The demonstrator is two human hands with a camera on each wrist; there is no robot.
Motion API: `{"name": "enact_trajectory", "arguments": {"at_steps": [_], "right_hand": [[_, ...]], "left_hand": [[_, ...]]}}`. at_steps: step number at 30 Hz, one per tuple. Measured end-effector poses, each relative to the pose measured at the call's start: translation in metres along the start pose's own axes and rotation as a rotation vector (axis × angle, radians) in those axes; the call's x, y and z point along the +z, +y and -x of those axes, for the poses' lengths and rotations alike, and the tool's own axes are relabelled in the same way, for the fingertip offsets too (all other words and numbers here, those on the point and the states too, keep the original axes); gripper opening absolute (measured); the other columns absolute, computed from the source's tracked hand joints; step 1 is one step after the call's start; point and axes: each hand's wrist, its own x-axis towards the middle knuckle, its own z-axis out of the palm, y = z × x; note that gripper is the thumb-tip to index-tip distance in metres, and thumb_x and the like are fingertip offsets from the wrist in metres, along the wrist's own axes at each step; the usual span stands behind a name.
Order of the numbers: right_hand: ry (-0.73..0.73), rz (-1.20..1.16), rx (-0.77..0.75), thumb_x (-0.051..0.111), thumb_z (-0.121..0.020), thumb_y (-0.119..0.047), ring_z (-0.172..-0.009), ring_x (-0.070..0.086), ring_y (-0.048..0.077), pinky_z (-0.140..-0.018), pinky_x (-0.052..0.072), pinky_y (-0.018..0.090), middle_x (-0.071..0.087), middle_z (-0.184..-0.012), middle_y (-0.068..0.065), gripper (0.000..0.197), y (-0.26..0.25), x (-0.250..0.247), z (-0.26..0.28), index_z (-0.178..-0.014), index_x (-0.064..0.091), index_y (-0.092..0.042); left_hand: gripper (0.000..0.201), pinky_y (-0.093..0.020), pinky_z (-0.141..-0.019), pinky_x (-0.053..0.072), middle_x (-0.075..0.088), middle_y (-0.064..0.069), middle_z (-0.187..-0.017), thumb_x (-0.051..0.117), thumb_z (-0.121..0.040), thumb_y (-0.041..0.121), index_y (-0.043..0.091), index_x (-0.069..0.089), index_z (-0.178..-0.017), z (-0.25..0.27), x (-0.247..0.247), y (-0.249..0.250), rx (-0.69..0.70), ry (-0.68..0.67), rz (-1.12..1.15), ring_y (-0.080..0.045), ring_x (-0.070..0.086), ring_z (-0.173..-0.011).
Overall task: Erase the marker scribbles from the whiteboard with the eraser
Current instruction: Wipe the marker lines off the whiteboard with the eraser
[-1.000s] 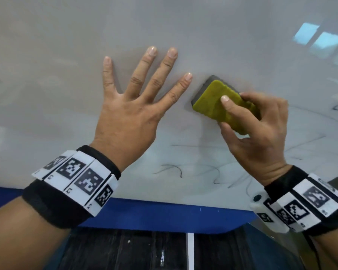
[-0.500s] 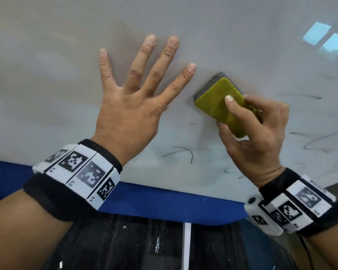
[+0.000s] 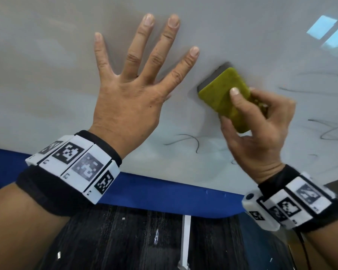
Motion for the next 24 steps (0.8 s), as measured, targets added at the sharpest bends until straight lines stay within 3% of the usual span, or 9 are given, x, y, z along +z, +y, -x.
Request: {"name": "enact_trajectory", "arguments": {"at_steps": [6, 8, 12, 15, 20, 24], "right_hand": [[-0.279, 0.063, -0.232, 0.077, -0.082, -0.009, -0.093, 0.053, 0.032, -0.076, 0.043, 0.042, 0.069, -0.105, 0.013, 0.037, -0.031, 0.037, 0.074, -0.116, 0.072, -0.023], [-0.261, 0.061, -0.245, 0.076, -0.084, -0.011, -0.094, 0.052, 0.03, -0.077, 0.043, 0.041, 0.07, -0.105, 0.011, 0.032, -0.026, 0.033, 0.062, -0.114, 0.075, -0.023], [-0.117, 0.014, -0.127, 0.074, -0.086, -0.013, -0.096, 0.051, 0.033, -0.076, 0.044, 0.045, 0.057, -0.113, 0.01, 0.035, -0.011, 0.017, 0.028, -0.119, 0.072, -0.022], [-0.076, 0.005, -0.087, 0.075, -0.085, -0.013, -0.096, 0.05, 0.034, -0.075, 0.046, 0.046, 0.053, -0.115, 0.009, 0.039, -0.019, 0.027, 0.043, -0.122, 0.066, -0.021], [-0.23, 0.033, -0.245, 0.072, -0.086, -0.009, -0.096, 0.052, 0.031, -0.077, 0.044, 0.042, 0.056, -0.114, 0.008, 0.036, -0.035, 0.054, 0.092, -0.119, 0.071, -0.023], [-0.213, 0.004, -0.262, 0.073, -0.086, -0.012, -0.095, 0.052, 0.031, -0.078, 0.044, 0.042, 0.061, -0.111, 0.008, 0.035, -0.026, 0.041, 0.065, -0.118, 0.072, -0.024]], "left_hand": [[0.091, -0.08, -0.105, 0.016, 0.004, -0.011, -0.166, 0.06, -0.095, 0.015, 0.035, -0.002, -0.158, 0.011, 0.008, 0.003, -0.004, 0.013, -0.019, -0.039, 0.007, -0.151], [0.092, -0.08, -0.105, 0.016, 0.004, -0.011, -0.166, 0.061, -0.094, 0.015, 0.035, -0.003, -0.158, 0.014, 0.01, 0.002, 0.004, 0.009, -0.029, -0.038, 0.007, -0.151], [0.094, -0.079, -0.106, 0.016, 0.003, -0.011, -0.166, 0.062, -0.093, 0.014, 0.035, -0.002, -0.158, 0.019, 0.015, 0.0, 0.007, 0.001, -0.037, -0.038, 0.007, -0.151], [0.094, -0.078, -0.106, 0.016, 0.004, -0.012, -0.165, 0.063, -0.093, 0.012, 0.035, -0.001, -0.158, 0.026, 0.021, 0.004, 0.0, 0.01, -0.041, -0.038, 0.008, -0.151], [0.096, -0.078, -0.107, 0.014, -0.004, -0.01, -0.162, 0.064, -0.091, 0.014, 0.034, -0.003, -0.158, 0.036, 0.029, 0.011, -0.019, -0.02, -0.009, -0.039, 0.005, -0.151], [0.098, -0.077, -0.108, 0.014, -0.005, -0.011, -0.162, 0.065, -0.091, 0.014, 0.034, -0.002, -0.158, 0.043, 0.032, 0.011, -0.017, -0.022, -0.007, -0.039, 0.004, -0.15]]}}
